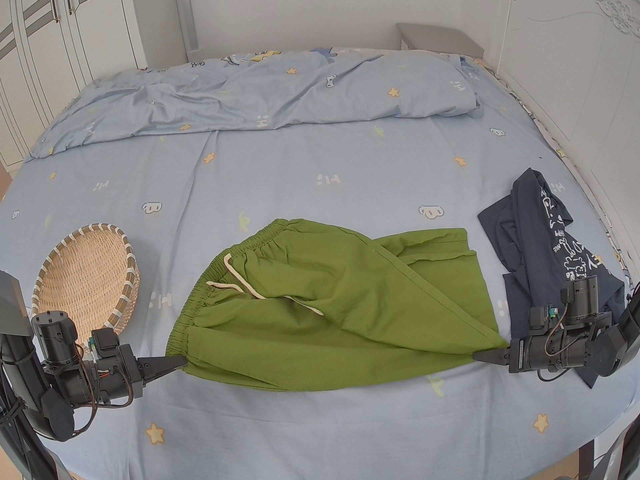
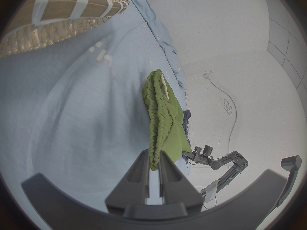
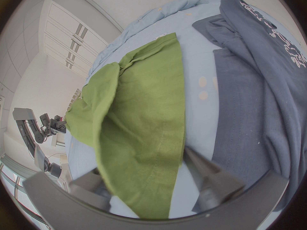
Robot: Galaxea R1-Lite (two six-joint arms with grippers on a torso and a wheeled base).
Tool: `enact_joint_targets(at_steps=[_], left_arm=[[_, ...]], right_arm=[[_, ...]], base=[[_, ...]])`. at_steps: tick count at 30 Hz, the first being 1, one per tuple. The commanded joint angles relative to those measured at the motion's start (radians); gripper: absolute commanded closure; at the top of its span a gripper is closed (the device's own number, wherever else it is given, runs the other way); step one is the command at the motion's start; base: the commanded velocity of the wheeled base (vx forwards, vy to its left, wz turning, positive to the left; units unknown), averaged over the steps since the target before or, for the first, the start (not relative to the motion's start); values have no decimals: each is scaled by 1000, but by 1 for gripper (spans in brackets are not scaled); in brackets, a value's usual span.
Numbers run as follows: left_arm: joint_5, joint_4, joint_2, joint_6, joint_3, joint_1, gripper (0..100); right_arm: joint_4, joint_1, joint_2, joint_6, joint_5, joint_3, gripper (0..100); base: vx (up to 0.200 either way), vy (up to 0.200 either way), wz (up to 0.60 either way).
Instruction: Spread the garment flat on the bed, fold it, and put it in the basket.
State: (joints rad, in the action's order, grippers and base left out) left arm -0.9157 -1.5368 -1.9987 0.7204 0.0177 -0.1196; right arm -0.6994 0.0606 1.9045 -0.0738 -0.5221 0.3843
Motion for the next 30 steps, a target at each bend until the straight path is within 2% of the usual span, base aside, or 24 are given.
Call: enact_joint_targets(at_steps=[1, 13, 17, 20, 21, 22, 23, 24, 25, 30], left_arm=[[0, 0, -2, 1, -16, 1, 100], [-6, 35, 26, 4, -16, -9, 100], [-6, 165, 143, 4, -15, -20, 100], [-5, 264, 227, 2, -15, -22, 100], [-5, 354, 298, -1, -13, -37, 100], [-5, 391, 324, -4, -13, -49, 100], [-5, 391, 324, -4, -13, -49, 100], [-5, 466, 362, -33, -13, -68, 100], [-5, 472, 363, -36, -13, -69, 100], [-5, 736, 443, -226, -13, -117, 100]], right_arm=[[1, 2, 4, 0, -6, -2, 100], [15, 4, -53, -6, -4, -16, 100], [80, 13, -166, -20, -4, -30, 100], [187, 13, -246, -18, -4, -15, 100], [294, 13, -314, -15, -7, 7, 100], [343, 13, -340, -11, -7, 18, 100], [343, 13, -340, -11, -7, 18, 100], [439, 13, -389, -6, -13, 30, 100], [443, 13, -392, -6, -13, 30, 100], [518, 18, -455, -4, -18, -35, 100]], base=[[0, 0, 0], [0, 0, 0], [0, 0, 0], [0, 0, 0], [0, 0, 0], [0, 0, 0], [0, 0, 0], [0, 0, 0], [0, 0, 0], [0, 0, 0]])
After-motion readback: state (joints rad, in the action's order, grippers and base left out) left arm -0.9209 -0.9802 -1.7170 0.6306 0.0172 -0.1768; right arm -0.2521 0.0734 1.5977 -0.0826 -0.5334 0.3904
